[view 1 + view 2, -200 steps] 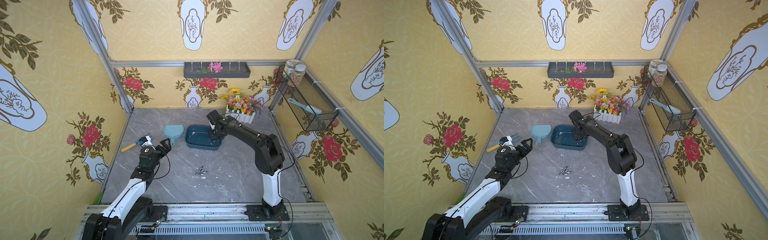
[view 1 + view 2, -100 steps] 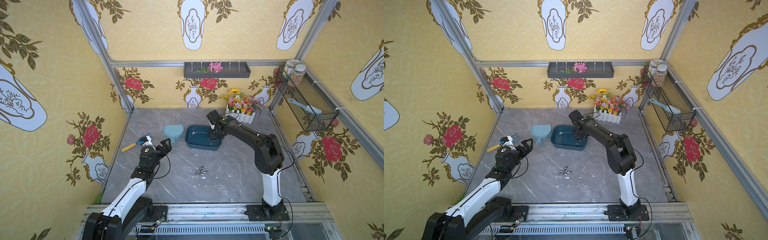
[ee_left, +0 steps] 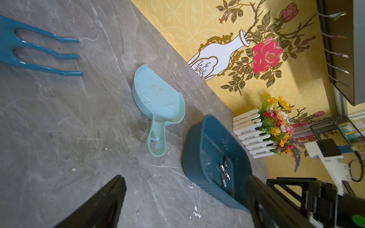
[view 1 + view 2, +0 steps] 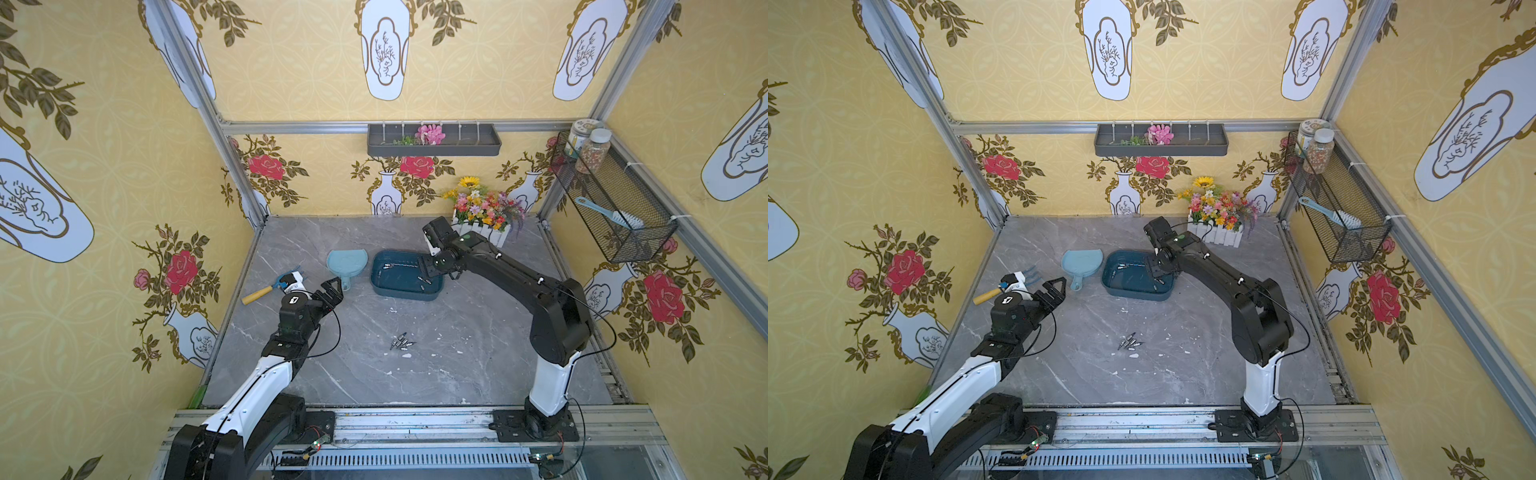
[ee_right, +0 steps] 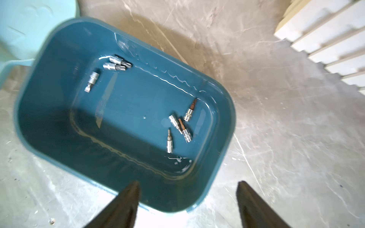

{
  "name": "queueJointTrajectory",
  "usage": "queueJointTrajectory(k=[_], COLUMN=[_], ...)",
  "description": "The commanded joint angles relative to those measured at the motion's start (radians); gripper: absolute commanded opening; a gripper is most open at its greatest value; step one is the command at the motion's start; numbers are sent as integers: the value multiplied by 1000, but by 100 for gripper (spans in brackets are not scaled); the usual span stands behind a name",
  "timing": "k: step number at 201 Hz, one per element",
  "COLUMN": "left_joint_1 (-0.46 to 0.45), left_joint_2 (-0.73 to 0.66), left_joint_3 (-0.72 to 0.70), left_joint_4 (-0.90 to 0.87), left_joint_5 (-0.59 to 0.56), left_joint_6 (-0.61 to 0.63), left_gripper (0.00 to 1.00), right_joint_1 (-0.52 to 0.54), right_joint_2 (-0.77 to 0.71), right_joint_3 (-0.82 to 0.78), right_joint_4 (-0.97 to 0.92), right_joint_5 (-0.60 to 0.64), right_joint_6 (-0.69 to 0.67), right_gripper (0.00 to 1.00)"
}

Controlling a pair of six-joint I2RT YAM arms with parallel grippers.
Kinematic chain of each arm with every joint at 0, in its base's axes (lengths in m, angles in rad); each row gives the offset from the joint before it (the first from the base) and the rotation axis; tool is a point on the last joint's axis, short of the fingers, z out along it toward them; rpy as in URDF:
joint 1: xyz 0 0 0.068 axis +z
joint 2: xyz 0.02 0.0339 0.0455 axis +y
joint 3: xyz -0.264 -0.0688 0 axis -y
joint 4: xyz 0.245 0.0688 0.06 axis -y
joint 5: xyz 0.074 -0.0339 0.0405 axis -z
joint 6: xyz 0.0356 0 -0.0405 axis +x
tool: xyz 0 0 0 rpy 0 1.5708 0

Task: Put the bit on the desktop into the storage box
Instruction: Place the screwdriver bit in the storage box, then pick up the screwdriver bit from the center of the board.

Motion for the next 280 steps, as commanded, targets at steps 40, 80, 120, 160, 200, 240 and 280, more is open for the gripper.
queueJointTrajectory(k=[40,80,120,160,200,240,280], left_joint_1=[1,1,-4,-59,-167,-255,-339], left_joint_2=[-10,-65,-70,-35,8,50,171], left_joint_3=[41,24,17,25,79,126,206], left_joint_4=[-78,-125,-168,-198,-299,-388,-510], left_joint_5=[61,94,188,227,191,186,193], left_joint_6=[57,45,35,42,73,103,153], left_gripper=[100,100,99,96,95,91,77], right_joint_1=[-21,-94,-211,-345,-477,-562,-588], right_joint_2=[-253,-428,-546,-572,-583,-568,-556], right_joint_3=[-226,-406,-540,-624,-712,-736,-743], right_joint_4=[170,276,354,412,508,508,485], right_joint_5=[119,120,50,-52,-213,-258,-266], right_joint_6=[29,74,100,136,158,149,139], right_gripper=[97,97,97,97,97,97,97])
